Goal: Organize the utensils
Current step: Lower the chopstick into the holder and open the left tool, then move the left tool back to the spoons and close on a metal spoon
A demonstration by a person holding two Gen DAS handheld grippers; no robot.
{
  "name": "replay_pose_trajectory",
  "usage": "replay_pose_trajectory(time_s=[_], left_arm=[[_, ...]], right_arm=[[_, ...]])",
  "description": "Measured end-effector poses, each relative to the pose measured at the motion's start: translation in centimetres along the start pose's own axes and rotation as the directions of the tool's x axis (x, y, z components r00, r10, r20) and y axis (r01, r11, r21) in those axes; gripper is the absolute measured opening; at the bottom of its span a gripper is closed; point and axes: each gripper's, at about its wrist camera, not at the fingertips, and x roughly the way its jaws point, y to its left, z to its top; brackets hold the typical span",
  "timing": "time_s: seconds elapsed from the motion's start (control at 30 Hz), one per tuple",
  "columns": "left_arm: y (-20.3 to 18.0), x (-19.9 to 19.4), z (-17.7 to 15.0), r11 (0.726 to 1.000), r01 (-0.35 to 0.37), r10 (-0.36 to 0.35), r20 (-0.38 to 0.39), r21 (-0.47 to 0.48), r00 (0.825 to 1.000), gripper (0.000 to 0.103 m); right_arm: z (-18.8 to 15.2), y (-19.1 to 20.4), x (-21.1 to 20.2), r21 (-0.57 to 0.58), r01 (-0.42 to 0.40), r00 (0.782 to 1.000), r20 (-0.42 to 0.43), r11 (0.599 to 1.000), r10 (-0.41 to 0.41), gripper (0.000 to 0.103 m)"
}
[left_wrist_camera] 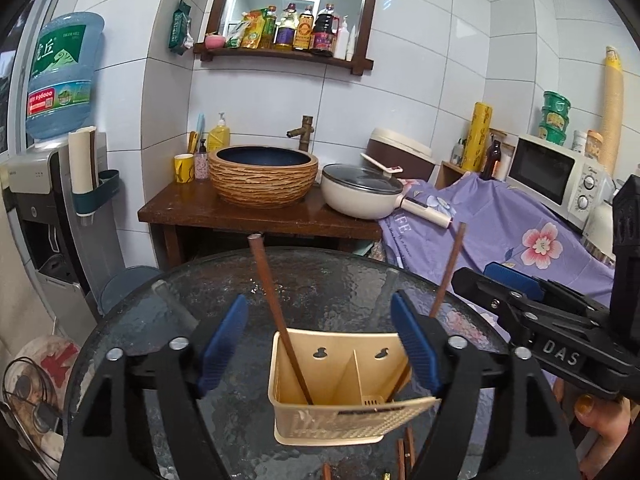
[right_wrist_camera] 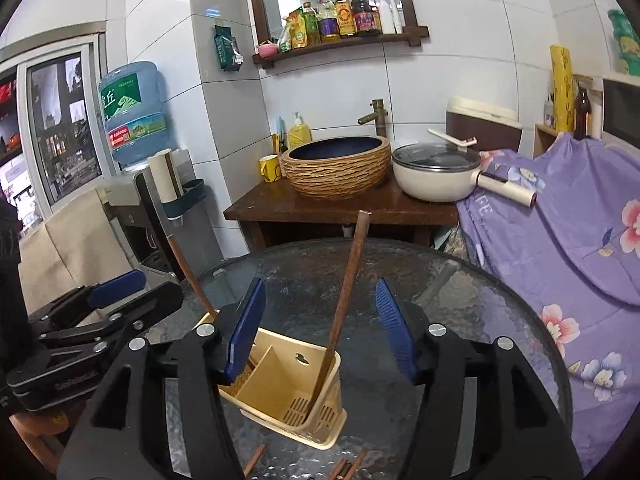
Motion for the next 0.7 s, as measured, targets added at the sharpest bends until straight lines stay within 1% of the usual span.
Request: replay_pose_trajectory(time_s=[0.07, 0.1, 0.17, 0.27, 0.33, 0.4, 0.5, 0.57, 0.6, 0.67, 0.7], left_arm=[[0.1, -0.9, -0.7, 1.000, 0.004, -0.004, 0.002, -0.004, 1.000, 0.084], [0.2, -1.5, -1.3, 1.000, 0.003, -0.003, -0.001, -0.004, 1.000, 0.086], [0.5, -2.5, -2.6, 1.000, -0.009, 0.009, -0.008, -0.009, 1.000, 0.093], [1.1, -3.5, -5.2, 0.999, -0.033, 0.033, -0.042, -0.005, 0.999, 0.094], [1.4, -3.7, -7.1, 0.999, -0.050, 0.050, -0.080, 0.010, 0.996, 0.094], [1.7, -3.7, -8.9, 0.997, -0.065, 0.068, -0.122, 0.029, 0.990, 0.094], [2.2, -3.4, -11.9, 0.996, -0.073, 0.080, -0.196, 0.046, 0.977, 0.089], [2.6, -3.1, -14.0, 0.997, -0.072, 0.078, -0.257, 0.035, 0.963, 0.075], [2.8, -2.9, -14.8, 0.997, -0.067, 0.072, -0.285, 0.028, 0.956, 0.073], [2.9, -2.6, -16.5, 0.998, -0.059, 0.064, -0.330, 0.025, 0.942, 0.063], [3.0, -2.5, -17.0, 0.998, -0.059, 0.063, -0.342, 0.023, 0.938, 0.061]], right_arm=[[-0.6, 0.0, -0.7, -0.004, 0.017, 1.000, 0.000, 1.000, -0.017, 0.058], [-0.9, -0.1, -1.1, 0.001, 0.026, 1.000, 0.000, 1.000, -0.026, 0.059], [-2.0, -0.4, -2.2, 0.003, 0.030, 1.000, -0.002, 1.000, -0.030, 0.059], [-4.3, -0.9, -3.1, -0.010, 0.056, 0.998, -0.031, 0.998, -0.056, 0.059], [-6.2, -1.2, -3.2, -0.019, 0.058, 0.995, -0.074, 0.998, -0.060, 0.059], [-8.7, -1.6, -3.0, -0.033, 0.069, 0.988, -0.138, 0.997, -0.073, 0.059], [-12.1, -1.7, -2.8, -0.062, 0.082, 0.976, -0.197, 0.995, -0.093, 0.059], [-14.4, -1.7, -2.4, -0.075, 0.093, 0.964, -0.241, 0.993, -0.109, 0.059], [-15.4, -1.8, -2.2, -0.072, 0.089, 0.960, -0.261, 0.993, -0.105, 0.059], [-17.6, -2.0, -1.7, -0.051, 0.082, 0.947, -0.308, 0.995, -0.094, 0.058], [-18.4, -2.2, -1.6, -0.045, 0.085, 0.941, -0.325, 0.995, -0.095, 0.058]])
